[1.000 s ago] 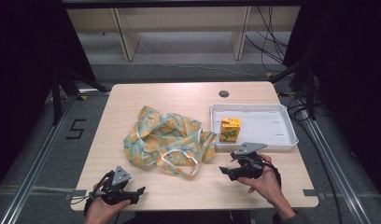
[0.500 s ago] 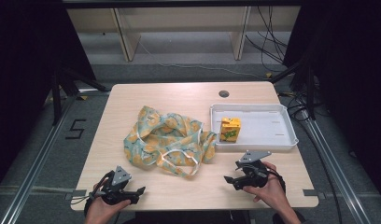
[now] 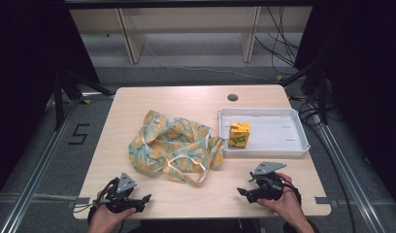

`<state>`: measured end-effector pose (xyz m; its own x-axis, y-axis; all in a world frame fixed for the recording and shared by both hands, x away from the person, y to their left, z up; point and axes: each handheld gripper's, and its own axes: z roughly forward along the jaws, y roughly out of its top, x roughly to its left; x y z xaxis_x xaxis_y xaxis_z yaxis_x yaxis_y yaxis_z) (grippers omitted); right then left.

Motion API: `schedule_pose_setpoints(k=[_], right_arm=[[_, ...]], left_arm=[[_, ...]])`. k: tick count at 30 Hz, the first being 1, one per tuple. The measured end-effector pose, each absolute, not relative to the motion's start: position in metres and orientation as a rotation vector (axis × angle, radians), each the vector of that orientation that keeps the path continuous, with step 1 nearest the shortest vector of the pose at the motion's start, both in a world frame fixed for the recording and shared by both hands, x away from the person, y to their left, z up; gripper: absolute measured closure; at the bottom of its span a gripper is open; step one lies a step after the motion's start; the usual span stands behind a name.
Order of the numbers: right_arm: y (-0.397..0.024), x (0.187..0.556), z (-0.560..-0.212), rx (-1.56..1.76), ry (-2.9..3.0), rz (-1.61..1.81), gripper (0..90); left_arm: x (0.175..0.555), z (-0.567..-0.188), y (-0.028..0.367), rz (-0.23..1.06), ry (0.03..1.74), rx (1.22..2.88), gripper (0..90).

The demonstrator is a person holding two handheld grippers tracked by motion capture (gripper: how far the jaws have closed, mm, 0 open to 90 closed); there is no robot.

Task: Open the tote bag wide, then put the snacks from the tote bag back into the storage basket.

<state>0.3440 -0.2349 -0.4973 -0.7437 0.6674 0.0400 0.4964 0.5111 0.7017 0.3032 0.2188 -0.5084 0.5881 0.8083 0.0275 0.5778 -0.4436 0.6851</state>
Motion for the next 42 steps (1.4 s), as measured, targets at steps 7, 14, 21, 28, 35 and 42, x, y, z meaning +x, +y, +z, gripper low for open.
schedule_pose_setpoints(k=[7,14,21,28,35,42], right_arm=[[-0.236,0.342,-0.495,1.038,2.528,1.036,22.2],[-0.238,0.339,-0.496,1.035,2.513,1.069,22.3],[-0.242,0.332,-0.496,1.044,2.536,1.044,22.4],[-0.246,0.328,-0.502,1.062,2.519,1.069,22.3],[-0.252,0.320,-0.507,1.034,2.512,1.002,23.6],[-0.255,0.317,-0.505,1.037,2.527,0.961,23.1]], left_arm=[[0.304,-0.508,0.219,0.472,1.083,2.193,23.2],[0.304,-0.507,0.220,0.462,1.079,2.190,23.2],[0.303,-0.508,0.220,0.470,1.101,2.178,23.2],[0.303,-0.508,0.221,0.466,1.086,2.195,23.2],[0.304,-0.508,0.220,0.465,1.082,2.198,23.2],[0.304,-0.507,0.220,0.469,1.081,2.194,23.2]])
